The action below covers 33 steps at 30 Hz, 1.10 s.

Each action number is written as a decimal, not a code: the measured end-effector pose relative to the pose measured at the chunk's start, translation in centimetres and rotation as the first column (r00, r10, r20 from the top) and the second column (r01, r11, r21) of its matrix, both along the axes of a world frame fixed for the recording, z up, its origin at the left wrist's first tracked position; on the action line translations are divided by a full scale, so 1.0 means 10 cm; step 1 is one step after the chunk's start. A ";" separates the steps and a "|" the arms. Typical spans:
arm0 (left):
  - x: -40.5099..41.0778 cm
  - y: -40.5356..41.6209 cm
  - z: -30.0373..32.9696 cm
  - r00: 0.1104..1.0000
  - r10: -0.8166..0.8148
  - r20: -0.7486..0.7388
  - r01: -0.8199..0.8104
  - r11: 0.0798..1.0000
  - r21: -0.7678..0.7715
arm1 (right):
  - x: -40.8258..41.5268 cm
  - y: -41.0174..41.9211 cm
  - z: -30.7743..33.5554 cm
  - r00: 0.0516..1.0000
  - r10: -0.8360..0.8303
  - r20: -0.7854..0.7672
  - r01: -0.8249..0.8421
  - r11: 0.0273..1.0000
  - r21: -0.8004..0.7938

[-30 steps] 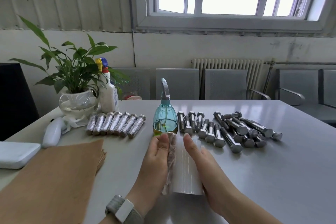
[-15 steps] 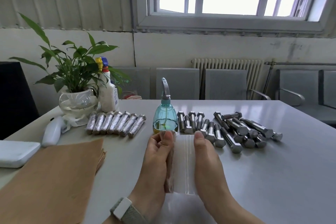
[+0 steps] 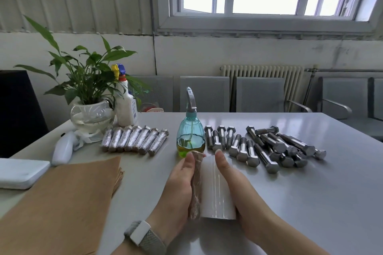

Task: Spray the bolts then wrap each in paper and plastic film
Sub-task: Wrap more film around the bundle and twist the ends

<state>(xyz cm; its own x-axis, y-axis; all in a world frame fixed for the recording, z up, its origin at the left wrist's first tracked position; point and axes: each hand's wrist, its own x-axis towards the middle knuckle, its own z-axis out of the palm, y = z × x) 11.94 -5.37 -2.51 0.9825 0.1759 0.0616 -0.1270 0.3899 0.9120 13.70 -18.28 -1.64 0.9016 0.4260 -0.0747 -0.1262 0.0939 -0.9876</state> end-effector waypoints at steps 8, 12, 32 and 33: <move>0.02 0.03 -0.02 0.990 0.116 0.082 -0.127 0.981 0.148 | -0.02 0.06 -0.01 0.945 -0.277 0.172 0.286 0.958 -0.025; 0.00 -0.02 -0.01 0.984 0.152 0.089 -0.159 0.984 0.080 | -0.09 0.11 0.00 0.907 -0.310 0.286 0.330 0.944 -0.022; 0.03 0.04 0.00 0.996 0.074 0.055 -0.078 0.995 0.067 | 0.01 0.02 0.02 0.988 -0.077 0.136 0.085 0.995 -0.047; 0.04 0.06 0.01 0.992 0.105 0.068 -0.112 0.989 0.101 | 0.02 0.03 0.03 0.979 -0.119 0.164 0.131 0.989 -0.062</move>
